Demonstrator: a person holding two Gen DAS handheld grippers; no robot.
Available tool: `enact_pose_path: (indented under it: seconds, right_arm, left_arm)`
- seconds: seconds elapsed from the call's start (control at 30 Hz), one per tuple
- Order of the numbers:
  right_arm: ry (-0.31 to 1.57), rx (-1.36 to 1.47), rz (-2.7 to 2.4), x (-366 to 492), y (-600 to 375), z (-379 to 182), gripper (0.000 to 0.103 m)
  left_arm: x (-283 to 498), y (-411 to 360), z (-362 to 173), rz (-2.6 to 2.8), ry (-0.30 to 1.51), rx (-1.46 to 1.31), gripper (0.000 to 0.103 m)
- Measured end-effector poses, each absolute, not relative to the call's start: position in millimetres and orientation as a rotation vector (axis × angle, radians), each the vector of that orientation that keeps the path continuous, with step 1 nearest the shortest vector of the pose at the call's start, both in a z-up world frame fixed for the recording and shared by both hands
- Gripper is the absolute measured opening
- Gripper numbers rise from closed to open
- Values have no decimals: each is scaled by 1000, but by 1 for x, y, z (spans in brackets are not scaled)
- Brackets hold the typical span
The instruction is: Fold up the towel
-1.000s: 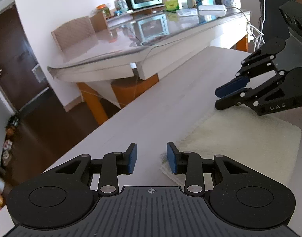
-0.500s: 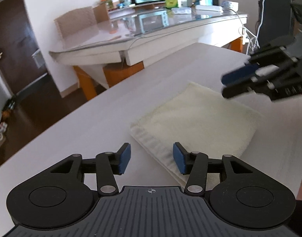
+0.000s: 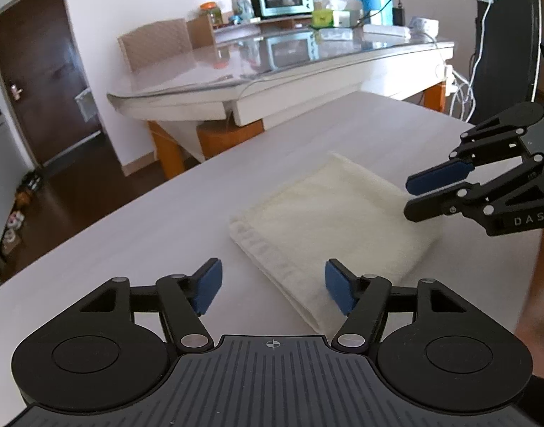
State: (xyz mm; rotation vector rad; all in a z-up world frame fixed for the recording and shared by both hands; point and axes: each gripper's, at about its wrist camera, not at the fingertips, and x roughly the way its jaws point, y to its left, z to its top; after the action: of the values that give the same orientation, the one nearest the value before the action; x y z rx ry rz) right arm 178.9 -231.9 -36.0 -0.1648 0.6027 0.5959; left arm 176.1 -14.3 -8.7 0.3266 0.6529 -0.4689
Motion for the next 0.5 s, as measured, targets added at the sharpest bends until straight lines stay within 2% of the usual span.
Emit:
enact_pose_path:
  seconds: [0.5]
  right_arm:
    - [635,-107,546,164,-231,-57,26]
  left_arm:
    - [167,-16,-30,-436,692,245,68]
